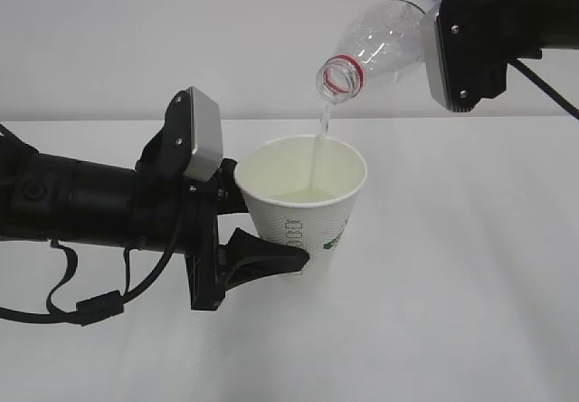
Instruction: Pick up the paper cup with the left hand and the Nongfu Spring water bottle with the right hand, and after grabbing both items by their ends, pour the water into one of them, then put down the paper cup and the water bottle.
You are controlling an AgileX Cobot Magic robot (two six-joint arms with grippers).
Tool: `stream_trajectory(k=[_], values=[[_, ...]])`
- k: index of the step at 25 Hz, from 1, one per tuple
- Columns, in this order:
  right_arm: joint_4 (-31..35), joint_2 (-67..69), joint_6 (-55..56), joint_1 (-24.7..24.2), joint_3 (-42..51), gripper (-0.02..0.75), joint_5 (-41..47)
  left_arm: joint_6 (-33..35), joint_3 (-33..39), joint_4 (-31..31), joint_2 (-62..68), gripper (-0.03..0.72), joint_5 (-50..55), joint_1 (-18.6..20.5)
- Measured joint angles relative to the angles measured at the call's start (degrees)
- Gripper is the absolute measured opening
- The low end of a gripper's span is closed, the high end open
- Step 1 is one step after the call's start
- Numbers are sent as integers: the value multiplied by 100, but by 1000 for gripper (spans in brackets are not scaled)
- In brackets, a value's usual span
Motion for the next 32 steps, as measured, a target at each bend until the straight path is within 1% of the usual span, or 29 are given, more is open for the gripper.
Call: stream_trajectory(k=[32], values=[[0, 0, -12, 0, 0, 522, 0, 0, 0, 9, 0, 489, 0, 0]])
